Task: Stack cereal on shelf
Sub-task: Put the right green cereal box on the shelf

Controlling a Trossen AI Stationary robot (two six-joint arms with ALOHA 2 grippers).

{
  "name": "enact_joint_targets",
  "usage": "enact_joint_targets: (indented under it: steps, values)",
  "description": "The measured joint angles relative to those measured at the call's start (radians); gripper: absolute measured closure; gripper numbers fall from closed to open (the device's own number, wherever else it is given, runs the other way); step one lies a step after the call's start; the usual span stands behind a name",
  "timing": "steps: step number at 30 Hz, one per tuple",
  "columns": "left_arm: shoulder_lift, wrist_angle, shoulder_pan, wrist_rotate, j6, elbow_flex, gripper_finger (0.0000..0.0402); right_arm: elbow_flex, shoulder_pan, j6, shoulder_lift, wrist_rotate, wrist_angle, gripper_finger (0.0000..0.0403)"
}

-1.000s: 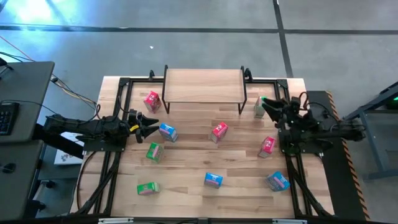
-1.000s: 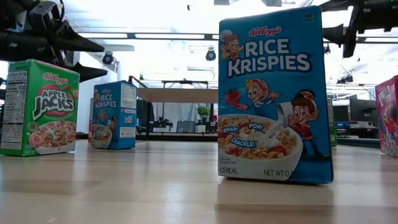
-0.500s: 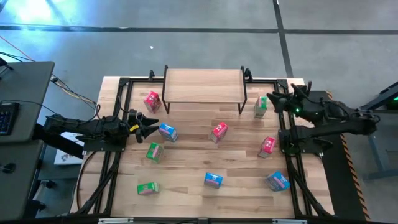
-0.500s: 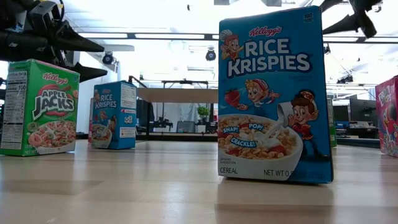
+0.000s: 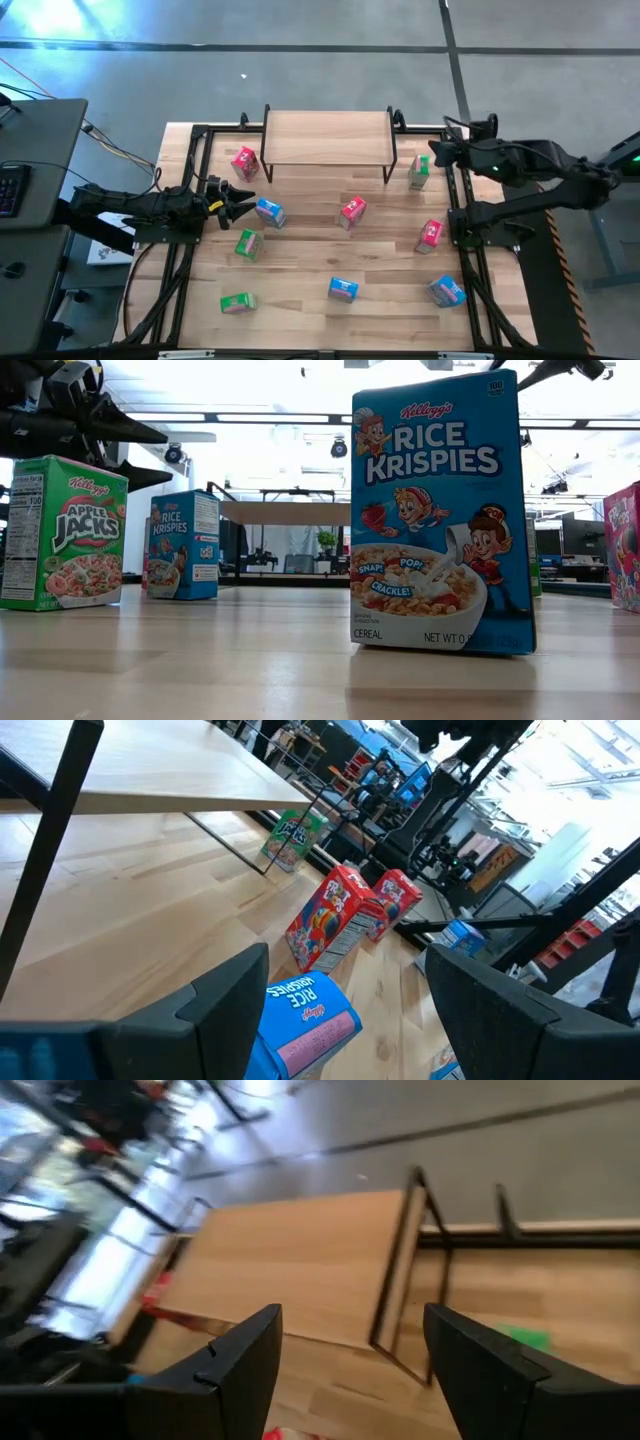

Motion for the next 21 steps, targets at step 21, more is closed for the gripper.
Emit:
enact_joint_targets:
  steps: [21]
  values:
    - [0.0,0.0,0.0,0.0,0.0,0.0,0.0139,0.099,-0.46,-0.11,0.29,-0.461,-0.268,0.0166]
